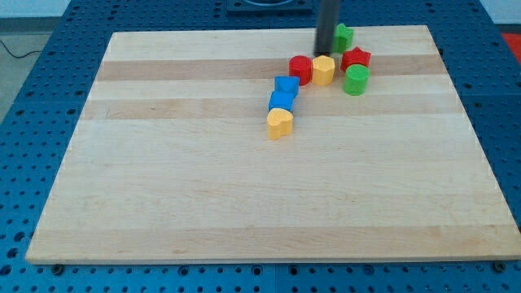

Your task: Drag green star towards top right of the board

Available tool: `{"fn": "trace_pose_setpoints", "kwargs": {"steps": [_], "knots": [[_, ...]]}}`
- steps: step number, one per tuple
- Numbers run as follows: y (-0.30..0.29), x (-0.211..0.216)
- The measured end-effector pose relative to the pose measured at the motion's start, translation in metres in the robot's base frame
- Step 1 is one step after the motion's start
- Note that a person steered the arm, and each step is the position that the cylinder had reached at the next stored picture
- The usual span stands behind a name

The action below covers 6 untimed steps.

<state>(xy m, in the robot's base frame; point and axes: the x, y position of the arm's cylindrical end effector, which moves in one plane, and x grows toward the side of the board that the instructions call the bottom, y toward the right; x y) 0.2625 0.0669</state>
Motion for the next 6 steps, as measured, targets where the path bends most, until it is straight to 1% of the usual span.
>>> {"fn": "trace_pose_setpoints", "kwargs": {"steps": [1, 2, 3, 5, 6], "knots": [[-0.046, -0.008], [-0.038, -0.051], [-0.008, -0.063], [0.069, -0.023], [0.090, -0.019]]}}
